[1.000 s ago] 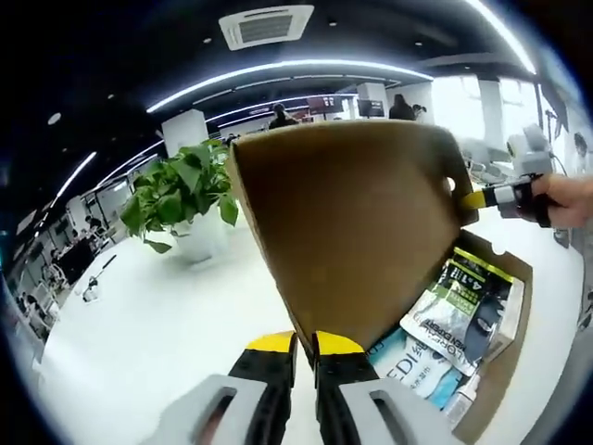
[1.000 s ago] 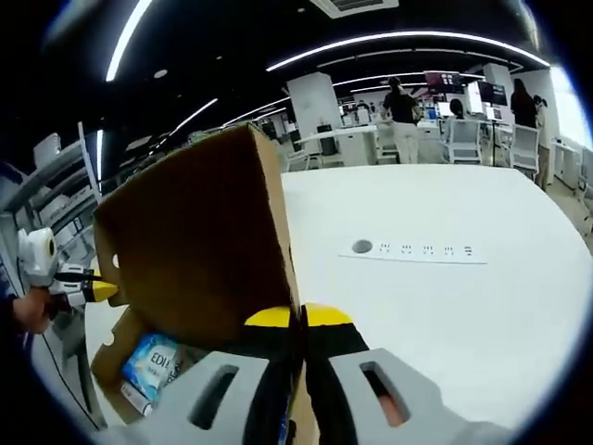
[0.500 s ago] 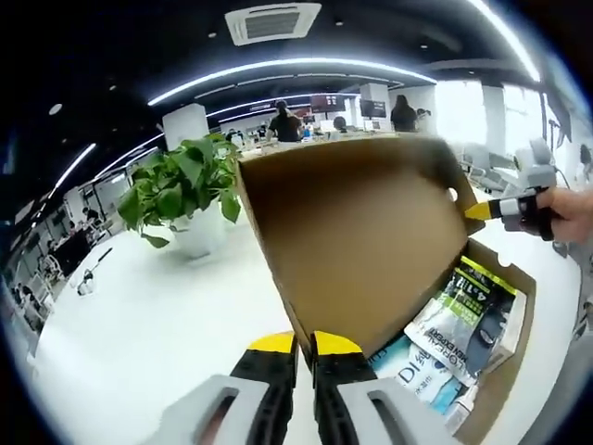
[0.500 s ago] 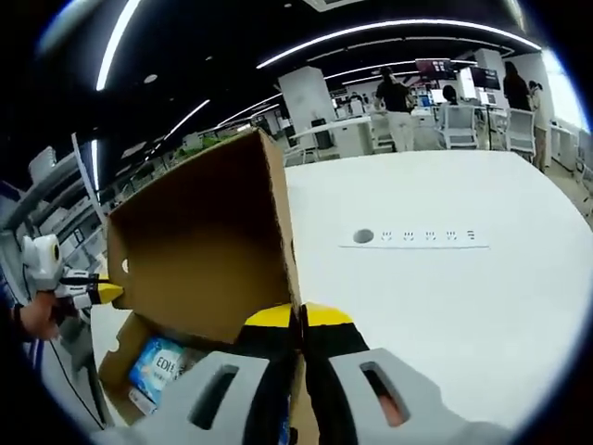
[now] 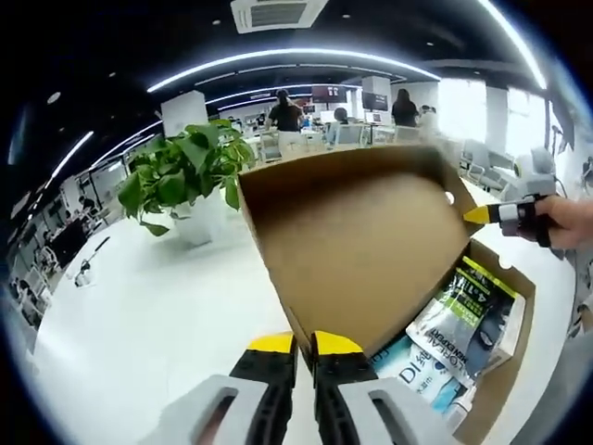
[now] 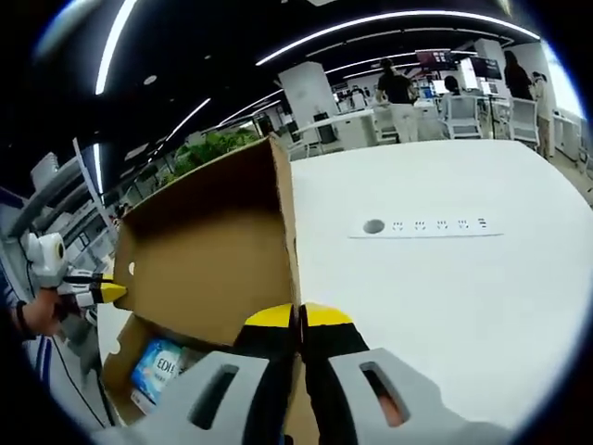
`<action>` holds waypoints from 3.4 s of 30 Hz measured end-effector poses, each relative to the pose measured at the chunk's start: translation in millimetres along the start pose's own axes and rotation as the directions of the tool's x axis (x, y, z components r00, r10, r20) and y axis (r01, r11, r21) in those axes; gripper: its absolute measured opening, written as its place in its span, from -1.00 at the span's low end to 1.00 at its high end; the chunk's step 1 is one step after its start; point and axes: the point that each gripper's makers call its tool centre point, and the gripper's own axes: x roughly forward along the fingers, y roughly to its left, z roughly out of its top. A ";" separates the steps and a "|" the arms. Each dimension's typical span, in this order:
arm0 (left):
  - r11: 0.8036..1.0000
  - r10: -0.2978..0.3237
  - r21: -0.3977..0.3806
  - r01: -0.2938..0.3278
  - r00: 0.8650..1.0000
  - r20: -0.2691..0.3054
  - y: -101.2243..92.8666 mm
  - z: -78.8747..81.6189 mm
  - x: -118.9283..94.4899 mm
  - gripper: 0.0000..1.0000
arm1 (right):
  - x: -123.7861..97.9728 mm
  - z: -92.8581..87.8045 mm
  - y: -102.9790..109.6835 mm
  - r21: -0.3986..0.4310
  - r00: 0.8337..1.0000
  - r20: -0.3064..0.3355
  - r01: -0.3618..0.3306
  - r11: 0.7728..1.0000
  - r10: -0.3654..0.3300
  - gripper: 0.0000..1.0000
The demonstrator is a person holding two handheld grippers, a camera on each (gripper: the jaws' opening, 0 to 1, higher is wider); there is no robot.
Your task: Operate the shoe box by opening the lid, removing the specified soft item, and placing it in the target area until the item is outside and the box remains undamaged.
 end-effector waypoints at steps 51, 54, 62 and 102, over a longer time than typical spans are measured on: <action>0.967 -0.044 -0.253 0.031 0.998 -0.046 -8.4 -32.5 6.8 -0.69 | -9.2 -30.2 -10.5 0.073 0.993 -0.104 0.066 0.995 -0.058 -0.87; 0.961 -0.029 -0.275 0.022 0.999 -0.020 -8.5 -33.3 -2.7 -0.64 | -16.5 -31.5 -12.7 0.070 0.991 -0.104 0.086 0.994 -0.079 -0.82; 0.947 -0.021 -0.320 0.028 1.000 0.024 -13.3 -36.6 -25.1 -0.62 | -38.0 -39.3 -12.1 0.082 0.990 -0.090 0.112 0.990 -0.104 -0.81; 0.957 -0.239 -0.168 0.237 0.971 0.007 -150.8 -51.4 -53.8 -0.58 | -139.5 -106.2 0.1 0.189 0.995 0.012 0.093 0.978 -0.097 -0.72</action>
